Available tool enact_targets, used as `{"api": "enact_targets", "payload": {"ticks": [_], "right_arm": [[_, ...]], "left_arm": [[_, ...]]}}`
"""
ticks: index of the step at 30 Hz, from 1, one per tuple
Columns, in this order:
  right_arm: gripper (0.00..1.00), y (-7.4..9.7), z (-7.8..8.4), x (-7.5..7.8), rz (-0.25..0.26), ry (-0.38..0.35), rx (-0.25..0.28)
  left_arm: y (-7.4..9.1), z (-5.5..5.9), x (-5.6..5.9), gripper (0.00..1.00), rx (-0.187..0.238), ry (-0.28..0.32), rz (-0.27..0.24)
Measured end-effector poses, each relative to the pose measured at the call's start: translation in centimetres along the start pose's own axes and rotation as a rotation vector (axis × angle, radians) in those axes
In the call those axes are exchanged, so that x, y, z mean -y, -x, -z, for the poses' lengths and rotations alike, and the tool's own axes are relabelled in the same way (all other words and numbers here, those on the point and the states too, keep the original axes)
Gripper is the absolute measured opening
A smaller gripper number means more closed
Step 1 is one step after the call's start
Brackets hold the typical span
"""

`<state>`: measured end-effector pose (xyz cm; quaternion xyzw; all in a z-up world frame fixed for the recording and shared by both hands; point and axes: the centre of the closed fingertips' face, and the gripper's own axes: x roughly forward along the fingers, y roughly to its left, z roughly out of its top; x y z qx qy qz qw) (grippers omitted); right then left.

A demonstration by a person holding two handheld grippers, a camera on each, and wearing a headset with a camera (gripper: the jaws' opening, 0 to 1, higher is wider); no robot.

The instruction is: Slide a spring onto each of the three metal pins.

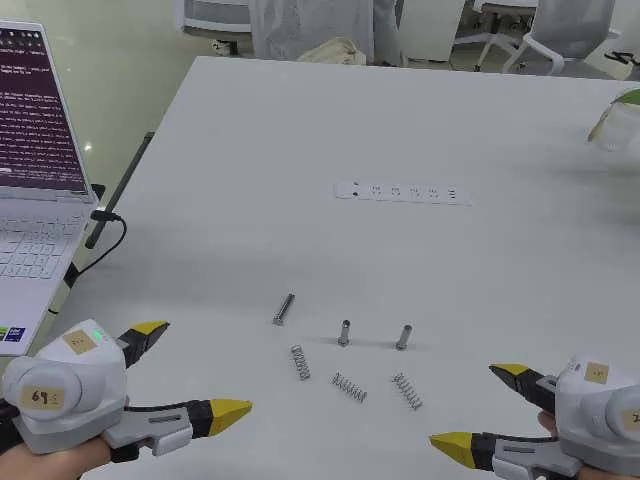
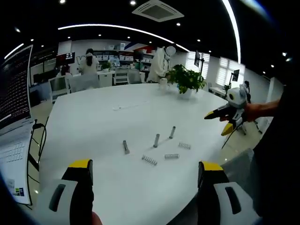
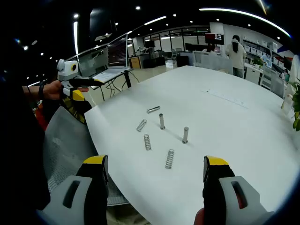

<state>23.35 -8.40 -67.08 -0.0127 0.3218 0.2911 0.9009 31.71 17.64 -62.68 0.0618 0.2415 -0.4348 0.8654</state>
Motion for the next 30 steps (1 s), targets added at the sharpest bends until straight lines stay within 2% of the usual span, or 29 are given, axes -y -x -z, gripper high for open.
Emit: {"api": "enact_targets", "payload": {"ticks": [30], "right_arm": [[0.79, 0.19, 0.70, 0.26, 0.006, -0.012, -0.010]], "left_arm": [[-0.06, 0.47, -0.23, 0.89, -0.017, -0.004, -0.002]]}}
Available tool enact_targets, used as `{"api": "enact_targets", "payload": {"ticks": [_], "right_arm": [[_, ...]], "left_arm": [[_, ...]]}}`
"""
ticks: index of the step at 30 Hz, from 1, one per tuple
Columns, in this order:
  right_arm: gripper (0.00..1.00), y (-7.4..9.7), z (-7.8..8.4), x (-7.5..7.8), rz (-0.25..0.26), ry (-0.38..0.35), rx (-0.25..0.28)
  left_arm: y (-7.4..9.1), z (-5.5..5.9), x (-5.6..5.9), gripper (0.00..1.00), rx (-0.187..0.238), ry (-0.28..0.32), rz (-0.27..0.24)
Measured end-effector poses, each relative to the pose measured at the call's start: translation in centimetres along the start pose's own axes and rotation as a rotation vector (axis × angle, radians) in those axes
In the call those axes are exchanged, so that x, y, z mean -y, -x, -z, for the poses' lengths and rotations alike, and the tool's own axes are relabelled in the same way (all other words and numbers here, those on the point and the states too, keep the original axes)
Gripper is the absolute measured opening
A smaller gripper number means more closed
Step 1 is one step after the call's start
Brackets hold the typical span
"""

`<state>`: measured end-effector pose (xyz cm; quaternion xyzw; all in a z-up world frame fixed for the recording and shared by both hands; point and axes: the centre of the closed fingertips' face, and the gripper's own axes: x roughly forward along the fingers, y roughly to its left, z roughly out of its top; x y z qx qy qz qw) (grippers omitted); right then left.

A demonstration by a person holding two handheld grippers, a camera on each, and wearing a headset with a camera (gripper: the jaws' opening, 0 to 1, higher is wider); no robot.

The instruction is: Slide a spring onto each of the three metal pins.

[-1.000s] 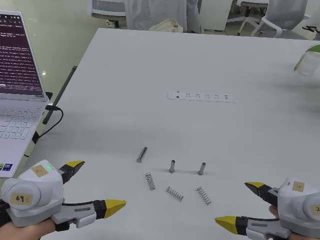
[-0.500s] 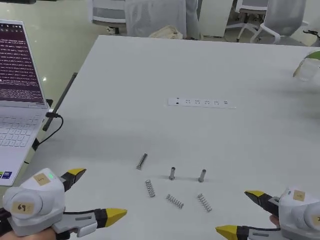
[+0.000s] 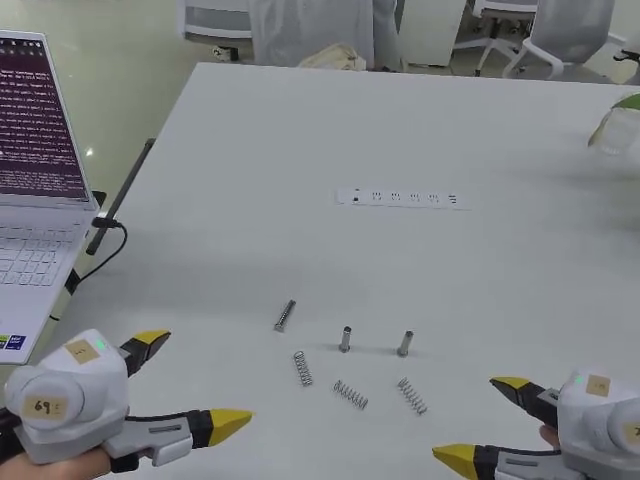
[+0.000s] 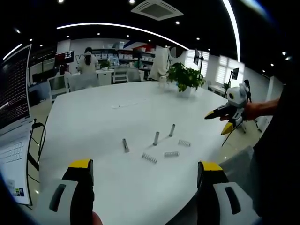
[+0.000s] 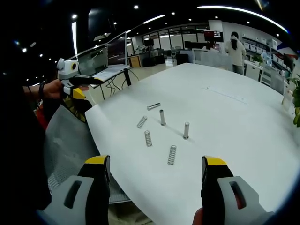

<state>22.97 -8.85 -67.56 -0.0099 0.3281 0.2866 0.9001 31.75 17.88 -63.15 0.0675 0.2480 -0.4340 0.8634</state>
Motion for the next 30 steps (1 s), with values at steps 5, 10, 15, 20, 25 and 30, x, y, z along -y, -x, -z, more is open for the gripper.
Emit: {"api": "enact_targets", "payload": {"ticks": [5, 10, 15, 20, 25, 30], "right_arm": [[0.79, 0.0, 0.0, 0.0, 0.000, -0.001, 0.001], [0.79, 0.1, 0.1, 0.0, 0.002, -0.002, -0.001], [0.79, 0.3, 0.3, 0.2, 0.007, -0.005, -0.001], [0.79, 0.6, 0.5, 0.6, 0.011, -0.006, -0.006], [0.79, 0.9, 0.4, 1.1, 0.015, -0.004, -0.004], [0.79, 1.1, 0.1, 1.4, 0.021, 0.006, 0.003]], "left_arm": [[0.0, -0.1, 0.0, 0.89, 0.002, -0.002, 0.002], [0.0, -0.1, 0.0, 0.89, 0.003, -0.003, 0.003], [0.0, 0.0, 0.1, 0.89, -0.001, -0.006, 0.006], [0.0, 0.2, 0.3, 0.89, -0.007, -0.017, 0.010], [-0.1, 0.3, 0.7, 0.89, -0.013, -0.021, 0.017], [-0.2, 0.4, 1.0, 0.89, -0.014, -0.023, 0.024]]}}
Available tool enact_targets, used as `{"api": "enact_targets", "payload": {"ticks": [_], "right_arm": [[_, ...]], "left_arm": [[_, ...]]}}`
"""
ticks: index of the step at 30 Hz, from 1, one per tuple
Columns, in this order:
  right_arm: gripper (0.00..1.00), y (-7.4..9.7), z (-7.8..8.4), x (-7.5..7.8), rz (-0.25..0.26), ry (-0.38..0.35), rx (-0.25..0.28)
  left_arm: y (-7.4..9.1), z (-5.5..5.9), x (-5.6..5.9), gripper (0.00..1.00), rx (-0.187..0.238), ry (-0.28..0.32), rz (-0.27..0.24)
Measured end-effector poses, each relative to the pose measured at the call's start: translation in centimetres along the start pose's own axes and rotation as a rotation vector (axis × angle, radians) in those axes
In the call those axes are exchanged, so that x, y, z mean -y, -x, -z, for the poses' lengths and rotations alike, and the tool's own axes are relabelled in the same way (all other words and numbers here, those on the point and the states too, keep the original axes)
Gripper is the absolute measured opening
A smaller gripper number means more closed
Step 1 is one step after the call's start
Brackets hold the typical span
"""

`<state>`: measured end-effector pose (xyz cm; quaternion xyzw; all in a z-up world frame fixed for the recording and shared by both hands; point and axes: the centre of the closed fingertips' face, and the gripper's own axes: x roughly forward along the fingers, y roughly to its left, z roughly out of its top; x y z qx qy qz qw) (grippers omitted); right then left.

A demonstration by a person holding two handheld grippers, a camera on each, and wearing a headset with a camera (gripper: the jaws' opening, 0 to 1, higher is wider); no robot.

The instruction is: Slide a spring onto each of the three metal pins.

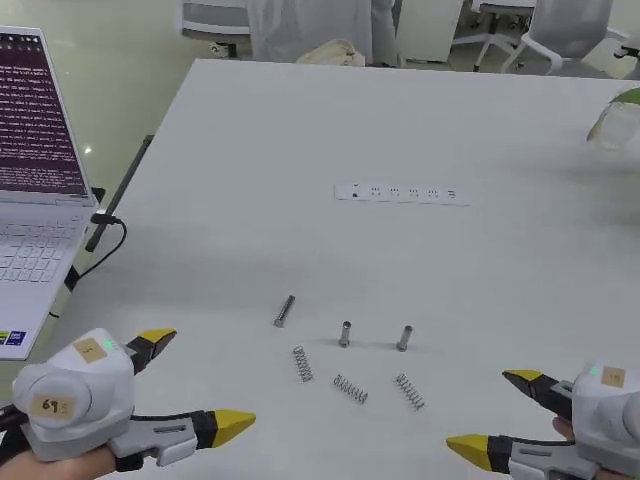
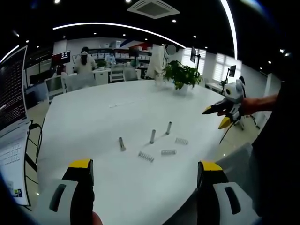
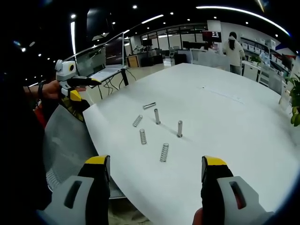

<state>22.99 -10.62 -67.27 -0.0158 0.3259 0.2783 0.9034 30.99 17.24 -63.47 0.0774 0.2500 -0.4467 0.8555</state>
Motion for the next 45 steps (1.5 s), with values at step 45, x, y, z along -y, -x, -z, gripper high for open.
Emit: {"api": "enact_targets", "payload": {"ticks": [45], "right_arm": [[0.79, 0.9, -3.5, 0.8, 0.013, 0.037, 0.083]], "left_arm": [[-4.7, -1.4, -1.1, 0.87, -0.008, 0.015, 0.038]]}}
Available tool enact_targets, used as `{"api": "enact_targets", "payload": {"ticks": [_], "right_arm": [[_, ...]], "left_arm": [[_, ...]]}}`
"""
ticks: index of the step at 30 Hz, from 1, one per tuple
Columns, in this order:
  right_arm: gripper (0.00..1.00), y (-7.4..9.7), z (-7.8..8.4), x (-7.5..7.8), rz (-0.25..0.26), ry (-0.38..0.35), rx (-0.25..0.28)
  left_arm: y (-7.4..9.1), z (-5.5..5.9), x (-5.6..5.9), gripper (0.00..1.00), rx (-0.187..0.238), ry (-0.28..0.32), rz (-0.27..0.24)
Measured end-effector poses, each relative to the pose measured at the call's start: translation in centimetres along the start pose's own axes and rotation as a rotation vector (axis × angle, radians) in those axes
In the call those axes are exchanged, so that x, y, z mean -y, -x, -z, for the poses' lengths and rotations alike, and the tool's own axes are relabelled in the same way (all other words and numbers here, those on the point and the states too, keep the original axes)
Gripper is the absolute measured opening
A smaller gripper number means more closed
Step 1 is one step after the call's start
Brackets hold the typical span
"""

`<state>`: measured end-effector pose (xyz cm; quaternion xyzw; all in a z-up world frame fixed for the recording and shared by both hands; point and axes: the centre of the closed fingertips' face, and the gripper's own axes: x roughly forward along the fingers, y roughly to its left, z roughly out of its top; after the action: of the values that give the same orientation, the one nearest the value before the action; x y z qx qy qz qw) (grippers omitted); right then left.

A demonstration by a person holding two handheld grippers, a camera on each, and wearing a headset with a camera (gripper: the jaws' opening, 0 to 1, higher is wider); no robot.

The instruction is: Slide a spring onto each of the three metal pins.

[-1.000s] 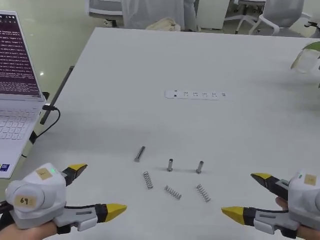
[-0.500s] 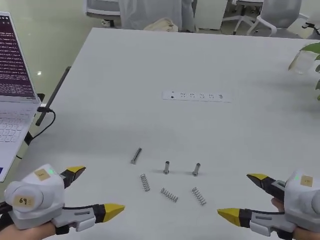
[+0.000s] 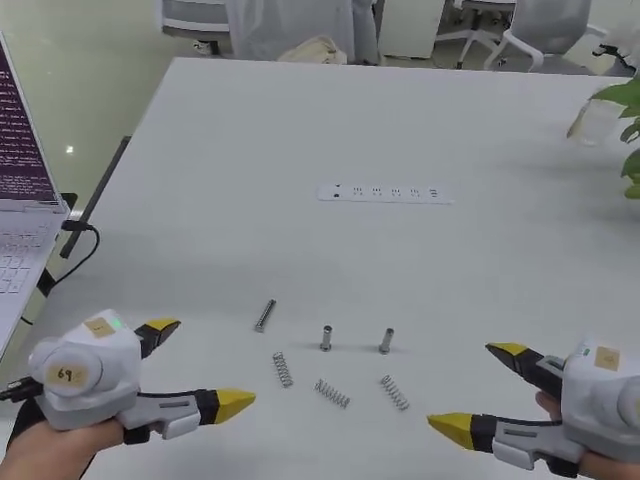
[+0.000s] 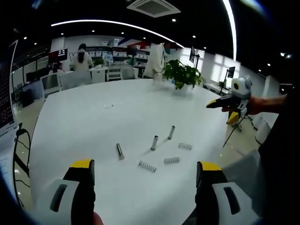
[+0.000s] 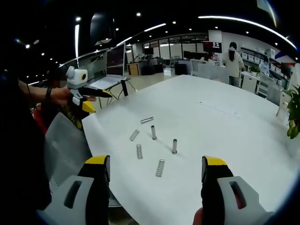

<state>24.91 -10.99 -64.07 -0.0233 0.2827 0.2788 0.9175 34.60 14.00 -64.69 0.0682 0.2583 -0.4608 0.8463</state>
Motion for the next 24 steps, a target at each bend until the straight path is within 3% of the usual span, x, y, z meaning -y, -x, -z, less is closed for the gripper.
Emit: {"api": "enact_targets", "payload": {"ticks": [11, 16, 24], "right_arm": [[0.78, 0.6, -0.1, 0.3, 0.014, -0.004, 0.001], [0.78, 0.8, 0.1, 0.3, 0.019, -0.007, -0.001], [0.78, 0.8, 0.1, 0.3, 0.023, -0.011, -0.006]], "left_arm": [[-2.6, -1.2, -1.7, 0.85, -0.005, -0.012, 0.020], [-3.9, -2.2, -2.0, 0.84, 0.000, -0.006, 0.028], [-5.9, -2.5, -2.6, 0.81, -0.015, 0.007, 0.037]]}}
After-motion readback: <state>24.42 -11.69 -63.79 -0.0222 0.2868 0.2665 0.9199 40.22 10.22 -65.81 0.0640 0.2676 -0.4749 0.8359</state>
